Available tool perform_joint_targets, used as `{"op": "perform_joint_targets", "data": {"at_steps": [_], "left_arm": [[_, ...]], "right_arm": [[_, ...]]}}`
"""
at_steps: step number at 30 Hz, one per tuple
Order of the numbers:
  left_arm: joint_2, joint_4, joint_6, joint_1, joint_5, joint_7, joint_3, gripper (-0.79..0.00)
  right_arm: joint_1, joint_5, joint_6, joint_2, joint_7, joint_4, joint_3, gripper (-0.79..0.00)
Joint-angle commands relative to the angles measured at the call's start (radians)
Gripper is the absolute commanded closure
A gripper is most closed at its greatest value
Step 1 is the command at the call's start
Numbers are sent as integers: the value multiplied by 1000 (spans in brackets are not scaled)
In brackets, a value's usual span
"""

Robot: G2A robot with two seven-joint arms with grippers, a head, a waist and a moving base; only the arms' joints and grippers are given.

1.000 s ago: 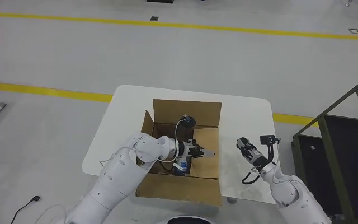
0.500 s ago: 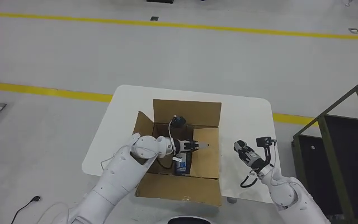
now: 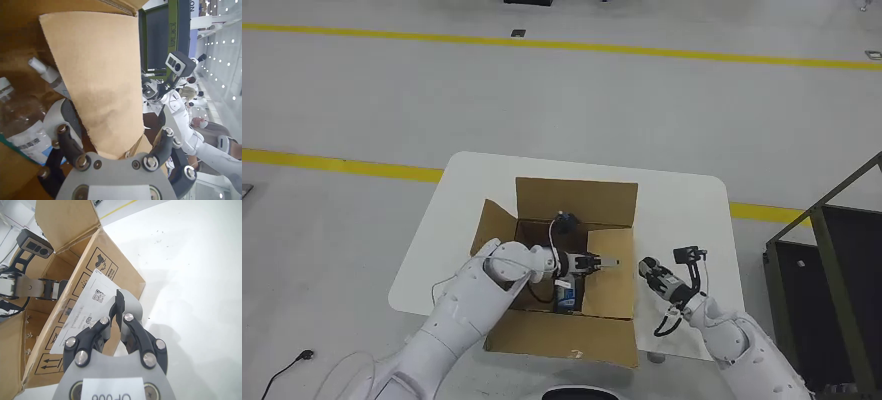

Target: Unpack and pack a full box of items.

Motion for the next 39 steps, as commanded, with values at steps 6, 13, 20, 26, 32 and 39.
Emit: {"op": "perform_joint_targets", "data": {"at_steps": [6, 13, 20, 26, 32, 39], "left_arm": [[-6, -18, -30, -7, -139, -74, -35, -785], [1, -105, -33, 7, -259, -149, -84, -785], [-30, -186, -45, -19, -252, -109, -11, -785], [-86, -135, -71, -87, -176, -44, 119, -785], [-148, -15, -85, -135, -109, 23, 224, -785], [-198, 80, -101, -175, -13, 81, 289, -785]], "right_arm": [[39, -2, -4, -13, 0, 29, -40, 0], [42, -10, 9, -15, -18, 24, -32, 0], [-36, 43, 56, 5, -70, -56, 99, 0], [-151, 104, 77, 27, -103, -175, 261, 0], [-257, 167, 79, 38, -95, -282, 380, 0], [-304, 262, 65, 41, -38, -346, 437, -92]]}}
